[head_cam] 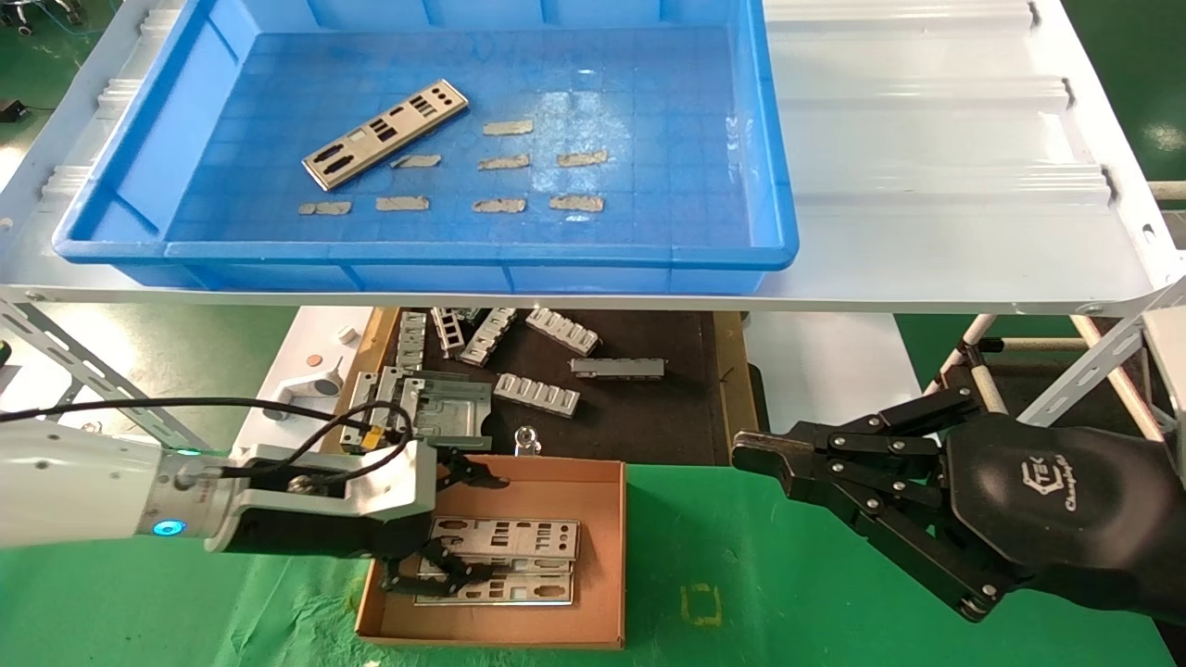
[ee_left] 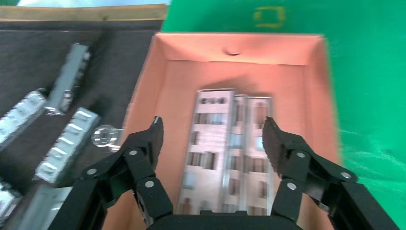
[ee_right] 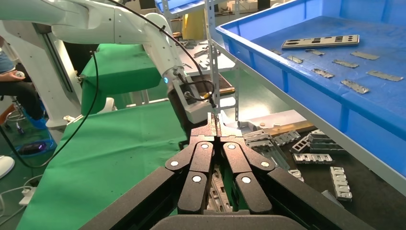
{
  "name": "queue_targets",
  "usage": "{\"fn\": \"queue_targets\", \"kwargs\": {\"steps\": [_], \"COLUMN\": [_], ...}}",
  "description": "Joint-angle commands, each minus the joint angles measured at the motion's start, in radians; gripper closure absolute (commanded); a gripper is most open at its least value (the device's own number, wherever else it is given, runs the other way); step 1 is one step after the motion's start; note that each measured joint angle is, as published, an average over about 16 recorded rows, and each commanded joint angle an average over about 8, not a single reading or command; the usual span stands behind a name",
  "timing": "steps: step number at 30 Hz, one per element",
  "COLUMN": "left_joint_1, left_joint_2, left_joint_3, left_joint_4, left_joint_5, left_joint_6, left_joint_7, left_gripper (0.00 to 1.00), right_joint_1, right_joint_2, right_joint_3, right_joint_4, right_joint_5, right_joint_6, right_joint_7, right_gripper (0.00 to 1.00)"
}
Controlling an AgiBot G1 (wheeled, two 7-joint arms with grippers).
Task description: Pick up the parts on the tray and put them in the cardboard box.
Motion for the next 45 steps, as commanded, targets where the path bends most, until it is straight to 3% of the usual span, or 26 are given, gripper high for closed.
{"fn": "queue_targets", "kwargs": {"steps": [1, 3, 45], "left_joint_1": [0.003, 0.016, 0.275], "left_joint_2": [-0.004, -0.011, -0.191], "left_joint_3": [-0.008, -0.032, -0.534], "left_joint_4": [-0.001, -0.018, -0.381], "left_joint_5": [-0.011, -0.022, -0.292], "left_joint_6": [0.012, 0.017, 0.234], "left_joint_7": [-0.009, -0.023, -0.340], "left_gripper": [0.00, 0.00, 0.00], "right_joint_1": [0.000, 0.000, 0.000], "right_joint_2": [0.000, 0.000, 0.000], "right_joint_3": [0.000, 0.000, 0.000], "right_joint_4": [0.000, 0.000, 0.000], "right_joint_5": [0.000, 0.000, 0.000], "right_joint_6": [0.000, 0.000, 0.000], "right_joint_7": [0.000, 0.000, 0.000], "right_gripper": [0.12, 0.00, 0.00]}}
